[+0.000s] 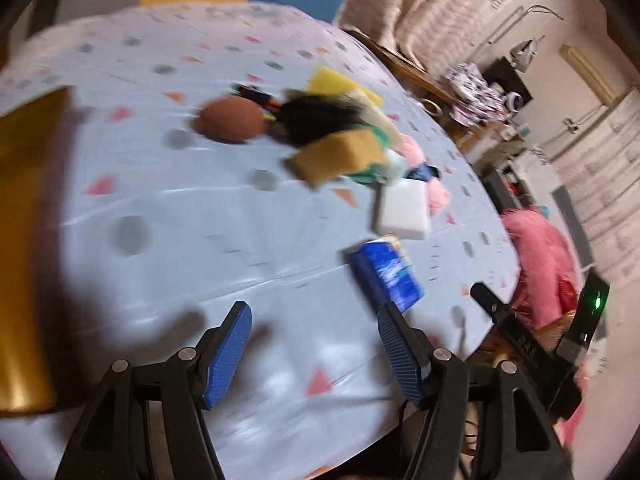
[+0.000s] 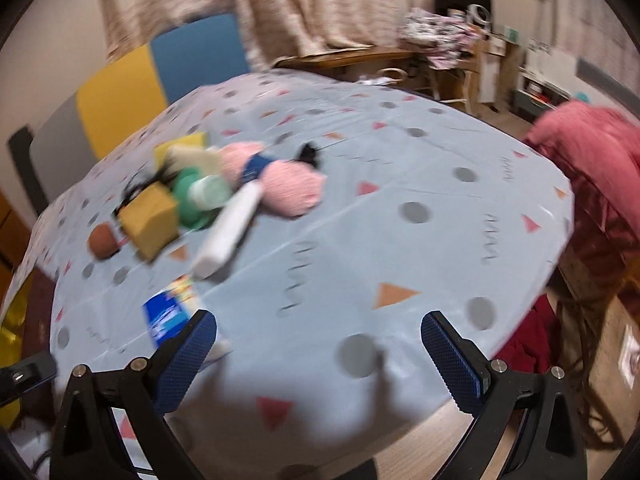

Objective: Organize rigid objects
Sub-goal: 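Reach the left gripper to the blue tissue pack and grasp it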

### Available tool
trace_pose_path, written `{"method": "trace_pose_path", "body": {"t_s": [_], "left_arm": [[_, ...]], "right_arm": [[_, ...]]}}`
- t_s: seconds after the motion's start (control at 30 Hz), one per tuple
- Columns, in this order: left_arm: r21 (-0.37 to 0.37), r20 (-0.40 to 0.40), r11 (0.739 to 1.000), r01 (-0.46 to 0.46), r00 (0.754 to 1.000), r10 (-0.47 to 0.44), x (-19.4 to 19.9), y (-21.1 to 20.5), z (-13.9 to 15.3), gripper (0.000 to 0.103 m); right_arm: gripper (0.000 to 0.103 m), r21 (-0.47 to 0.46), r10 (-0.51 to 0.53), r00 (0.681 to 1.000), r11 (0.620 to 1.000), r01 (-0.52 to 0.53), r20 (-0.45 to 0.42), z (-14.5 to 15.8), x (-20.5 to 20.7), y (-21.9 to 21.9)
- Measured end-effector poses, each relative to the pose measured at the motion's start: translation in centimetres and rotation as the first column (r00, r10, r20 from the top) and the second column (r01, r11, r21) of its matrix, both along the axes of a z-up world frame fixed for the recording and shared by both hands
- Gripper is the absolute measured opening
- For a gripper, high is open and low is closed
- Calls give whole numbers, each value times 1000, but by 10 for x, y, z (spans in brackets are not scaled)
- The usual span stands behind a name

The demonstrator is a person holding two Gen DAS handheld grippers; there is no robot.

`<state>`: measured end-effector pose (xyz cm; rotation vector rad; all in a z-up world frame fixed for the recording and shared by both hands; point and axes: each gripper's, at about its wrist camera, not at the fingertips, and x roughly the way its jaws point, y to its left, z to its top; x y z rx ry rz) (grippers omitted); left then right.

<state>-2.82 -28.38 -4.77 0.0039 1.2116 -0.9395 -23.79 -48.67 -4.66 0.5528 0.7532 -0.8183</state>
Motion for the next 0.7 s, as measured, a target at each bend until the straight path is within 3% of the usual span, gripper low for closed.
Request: {"method": "trace_pose_path", "body": {"t_s": [0.3,0.5,0.6,0.63,0.7], "left_arm": [[-1,-74,995,102,992,-102,-15,-94,-28,75],[102,28,987,127,991,-130,-30,-128,-44,79],[127,126,982,137,980,-153,-36,-128,-47,76],[144,157,980,137,975,-160,-38,-126,-48,69],[134,189,980,145,967,-169,-39,-118,-48,67]], "right_arm": [[103,13,-75,997,997,75,18,-5,-34,-33],[103,39,-83,995,996,81,51,-10,-39,-39],[103,38,-65,996,997,62,68,-10,-35,-38],[103,39,-56,996,998,54,74,-10,-34,-38],[103,44,-34,996,999,31,86,-12,-28,-36]]}}
